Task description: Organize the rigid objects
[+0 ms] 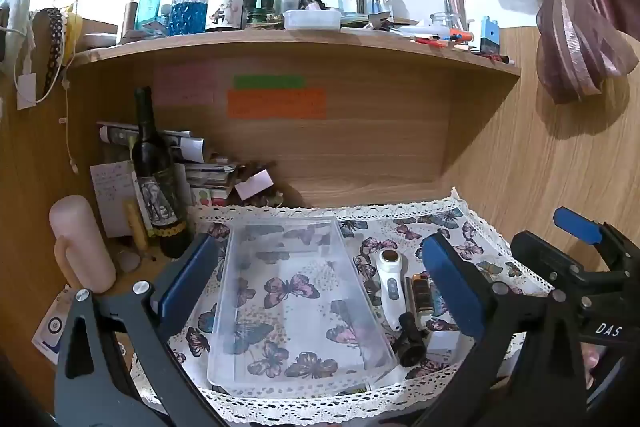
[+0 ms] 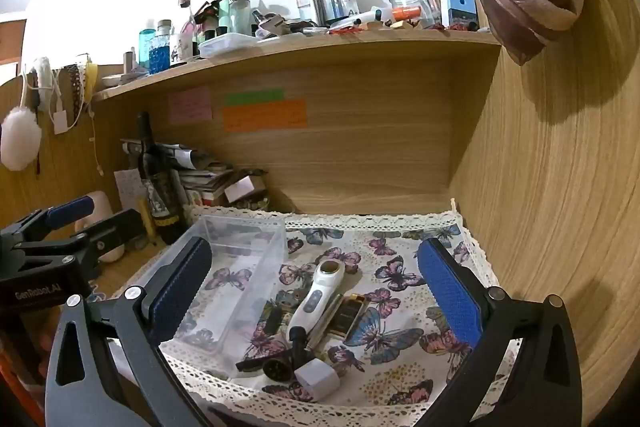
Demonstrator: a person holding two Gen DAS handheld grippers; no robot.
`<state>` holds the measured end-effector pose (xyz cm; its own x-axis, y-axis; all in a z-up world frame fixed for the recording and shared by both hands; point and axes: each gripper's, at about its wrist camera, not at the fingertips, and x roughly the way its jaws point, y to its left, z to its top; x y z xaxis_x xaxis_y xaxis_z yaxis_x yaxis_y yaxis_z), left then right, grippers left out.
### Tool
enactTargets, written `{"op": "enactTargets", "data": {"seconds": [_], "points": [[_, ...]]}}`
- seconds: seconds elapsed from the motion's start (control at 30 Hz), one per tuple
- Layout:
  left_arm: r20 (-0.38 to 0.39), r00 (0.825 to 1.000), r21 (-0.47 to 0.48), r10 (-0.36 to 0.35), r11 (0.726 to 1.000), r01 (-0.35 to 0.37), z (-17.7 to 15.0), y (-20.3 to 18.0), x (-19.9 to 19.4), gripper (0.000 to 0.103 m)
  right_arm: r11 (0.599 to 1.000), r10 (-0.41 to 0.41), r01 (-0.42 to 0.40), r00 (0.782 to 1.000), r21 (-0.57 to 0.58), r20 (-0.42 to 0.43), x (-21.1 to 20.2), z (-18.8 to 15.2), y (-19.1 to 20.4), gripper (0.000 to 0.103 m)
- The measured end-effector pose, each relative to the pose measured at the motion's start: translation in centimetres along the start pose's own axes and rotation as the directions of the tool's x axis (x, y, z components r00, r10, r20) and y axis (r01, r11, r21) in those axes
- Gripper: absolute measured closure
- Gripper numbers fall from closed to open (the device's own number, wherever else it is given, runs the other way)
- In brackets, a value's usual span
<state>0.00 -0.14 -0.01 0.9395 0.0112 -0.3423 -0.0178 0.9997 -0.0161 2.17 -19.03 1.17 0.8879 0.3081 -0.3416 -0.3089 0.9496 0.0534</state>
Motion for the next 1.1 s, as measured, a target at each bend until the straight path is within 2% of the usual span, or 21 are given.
{"op": "enactTargets", "data": {"seconds": [0.07,0.1,1.1], "points": [[0.001,1.0,0.004,0.003,1.0,-0.003,0.0,-0.32,0.03,0.0,1.0,-0.005,0.005,1.0,-0.005,-0.002,0.04,0.02,0.07,0.0],[-0.004,1.0,-0.034,-0.011,0.999,0.011,0.0,0.24,0.11,0.0,1.0,-0.005,0.005,1.0,-0.004,-0.004,0.05,0.03,0.07,0.0],[0.017,0.999,-0.007,-0.037,0.999,0.037,0.48,-0.4,-0.15,0.0,1.0,-0.004,0.004,1.0,-0.017,-0.015,0.33,0.0,0.33,0.0]]}}
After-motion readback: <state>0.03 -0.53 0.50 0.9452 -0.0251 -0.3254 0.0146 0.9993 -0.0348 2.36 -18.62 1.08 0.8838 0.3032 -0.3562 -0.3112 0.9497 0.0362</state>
